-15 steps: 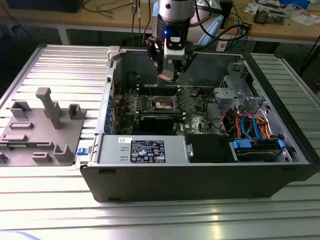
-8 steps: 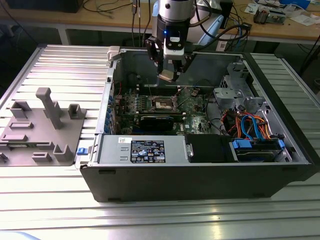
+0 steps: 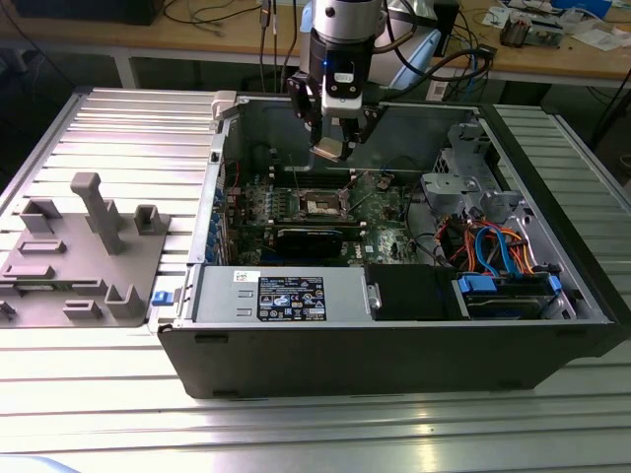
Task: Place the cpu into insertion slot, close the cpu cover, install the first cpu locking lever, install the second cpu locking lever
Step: 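Place the cpu into insertion slot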
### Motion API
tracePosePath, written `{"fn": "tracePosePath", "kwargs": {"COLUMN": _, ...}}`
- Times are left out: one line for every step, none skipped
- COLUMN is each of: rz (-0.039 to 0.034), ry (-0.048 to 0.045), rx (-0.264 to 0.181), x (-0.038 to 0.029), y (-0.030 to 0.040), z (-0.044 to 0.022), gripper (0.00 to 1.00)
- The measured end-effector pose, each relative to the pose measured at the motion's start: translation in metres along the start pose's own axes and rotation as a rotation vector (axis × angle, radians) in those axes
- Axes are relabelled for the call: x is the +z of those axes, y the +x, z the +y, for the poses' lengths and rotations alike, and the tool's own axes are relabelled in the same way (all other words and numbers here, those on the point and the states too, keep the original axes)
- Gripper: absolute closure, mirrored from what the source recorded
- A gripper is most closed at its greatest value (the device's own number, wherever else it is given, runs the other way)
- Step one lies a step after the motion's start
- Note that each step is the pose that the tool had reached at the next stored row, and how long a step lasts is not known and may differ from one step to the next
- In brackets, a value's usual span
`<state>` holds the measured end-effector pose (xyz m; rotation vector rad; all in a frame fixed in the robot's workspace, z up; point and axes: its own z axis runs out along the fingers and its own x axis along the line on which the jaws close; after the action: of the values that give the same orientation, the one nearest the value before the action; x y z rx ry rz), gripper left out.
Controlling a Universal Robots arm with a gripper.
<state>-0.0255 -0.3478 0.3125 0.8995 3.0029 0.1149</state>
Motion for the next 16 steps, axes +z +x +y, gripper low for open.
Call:
{"fn": "tracePosePath", "kwargs": {"rz": -0.0001, "ry": 0.0000, "rx": 0.001, "x": 0.0000, "y": 0.0000, "z": 0.0000, "gripper": 0.46}}
{"fn": "tracePosePath", "kwargs": {"rz": -0.0002, "ry": -0.0001, "rx": 0.002, "x": 0.0000, "y": 0.0000, "z": 0.0000, "gripper": 0.46}}
{"fn": "tracePosePath", "kwargs": {"rz": -0.0003, "ry": 0.0000, "rx": 0.004, "x": 0.0000, "y": 0.0000, "z": 0.0000, "gripper": 0.46}}
{"fn": "tracePosePath", "kwargs": {"rz": -0.0004, "ry": -0.0001, "rx": 0.005, "x": 0.0000, "y": 0.0000, "z": 0.0000, "gripper": 0.46}}
{"fn": "tracePosePath", "kwargs": {"rz": -0.0005, "ry": -0.0001, "rx": 0.006, "x": 0.0000, "y": 0.0000, "z": 0.0000, "gripper": 0.46}}
{"fn": "tracePosePath", "kwargs": {"rz": -0.0006, "ry": -0.0001, "rx": 0.008, "x": 0.0000, "y": 0.0000, "z": 0.0000, "gripper": 0.46}}
{"fn": "tracePosePath", "kwargs": {"rz": -0.0008, "ry": -0.0002, "rx": 0.011, "x": 0.0000, "y": 0.0000, "z": 0.0000, "gripper": 0.46}}
{"fn": "tracePosePath", "kwargs": {"rz": -0.0010, "ry": -0.0002, "rx": 0.013, "x": 0.0000, "y": 0.0000, "z": 0.0000, "gripper": 0.46}}
{"fn": "tracePosePath", "kwargs": {"rz": -0.0010, "ry": -0.0002, "rx": 0.014, "x": 0.0000, "y": 0.0000, "z": 0.0000, "gripper": 0.46}}
{"fn": "tracePosePath", "kwargs": {"rz": -0.0011, "ry": -0.0002, "rx": 0.015, "x": 0.0001, "y": 0.0000, "z": 0.0000, "gripper": 0.46}}
{"fn": "tracePosePath", "kwargs": {"rz": -0.0012, "ry": -0.0003, "rx": 0.017, "x": 0.0001, "y": 0.0000, "z": 0.0000, "gripper": 0.46}}
{"fn": "tracePosePath", "kwargs": {"rz": -0.0013, "ry": -0.0003, "rx": 0.018, "x": 0.0001, "y": 0.0000, "z": 0.0000, "gripper": 0.46}}
{"fn": "tracePosePath", "kwargs": {"rz": -0.0015, "ry": -0.0002, "rx": 0.020, "x": 0.0001, "y": 0.0000, "z": 0.0000, "gripper": 0.46}}
{"fn": "tracePosePath", "kwargs": {"rz": -0.0015, "ry": -0.0002, "rx": 0.021, "x": 0.0001, "y": 0.0000, "z": 0.0000, "gripper": 0.46}}
{"fn": "tracePosePath", "kwargs": {"rz": -0.0016, "ry": -0.0003, "rx": 0.022, "x": 0.0001, "y": 0.0000, "z": 0.0000, "gripper": 0.46}}
{"fn": "tracePosePath", "kwargs": {"rz": -0.0016, "ry": -0.0005, "rx": 0.023, "x": 0.0001, "y": 0.0000, "z": 0.0000, "gripper": 0.46}}
